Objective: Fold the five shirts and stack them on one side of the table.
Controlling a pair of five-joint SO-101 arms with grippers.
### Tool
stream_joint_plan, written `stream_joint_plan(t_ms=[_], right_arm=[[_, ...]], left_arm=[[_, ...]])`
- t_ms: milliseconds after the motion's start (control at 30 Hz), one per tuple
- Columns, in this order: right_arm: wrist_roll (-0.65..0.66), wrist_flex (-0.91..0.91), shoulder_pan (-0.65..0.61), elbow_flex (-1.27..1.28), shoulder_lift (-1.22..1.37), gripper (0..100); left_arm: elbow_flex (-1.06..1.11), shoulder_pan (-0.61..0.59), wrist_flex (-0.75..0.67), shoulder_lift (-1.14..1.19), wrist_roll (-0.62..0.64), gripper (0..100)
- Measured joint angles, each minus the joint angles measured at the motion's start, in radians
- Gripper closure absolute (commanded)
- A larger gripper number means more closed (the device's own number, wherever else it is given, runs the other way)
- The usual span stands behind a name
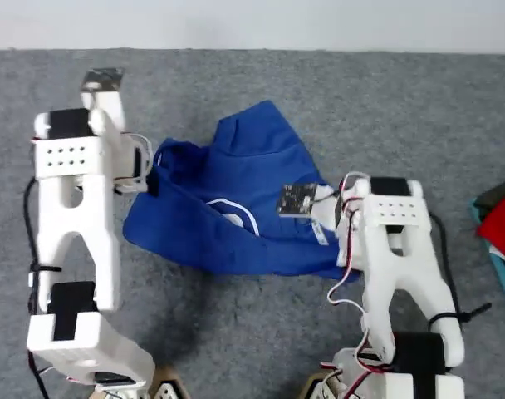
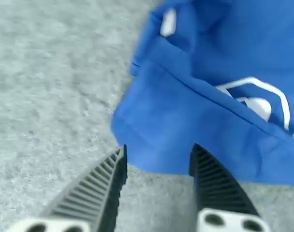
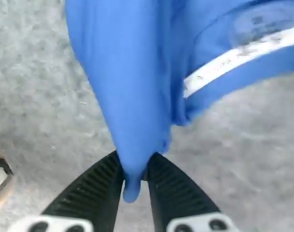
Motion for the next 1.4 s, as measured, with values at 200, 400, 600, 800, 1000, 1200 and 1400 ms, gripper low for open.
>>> stream_joint_plan(t_ms=[200, 400, 600, 800, 1000, 1200, 1400], right_arm=[[0.0, 0.077, -0.006, -0.107, 0.015, 96.7], [-0.071, -0.015, 0.031, -0.109, 0.103, 88.3], [-0.192, -0.028, 0.11, -0.157, 0.109, 87.2], [-0.195, 0.055, 0.201, -0.219, 0.11, 87.2], [-0.072, 0.201, 0.295, -0.321, 0.098, 87.3], [0.137, 0.359, 0.163, -0.25, 0.017, 87.3], [0.149, 0.359, -0.052, -0.052, 0.012, 87.3]], left_arm=[[0.061, 0.115, 0.0, 0.0, 0.0, 80], [0.061, 0.186, -0.072, 0.0, 0.0, 80], [0.064, 0.184, -0.173, 0.035, 0.066, 80], [0.064, 0.149, -0.192, 0.176, 0.114, 80], [0.064, 0.061, -0.255, 0.267, 0.123, 81], [0.064, 0.055, -0.261, 0.279, 0.123, 92], [0.038, 0.044, -0.247, 0.281, 0.123, 93]])
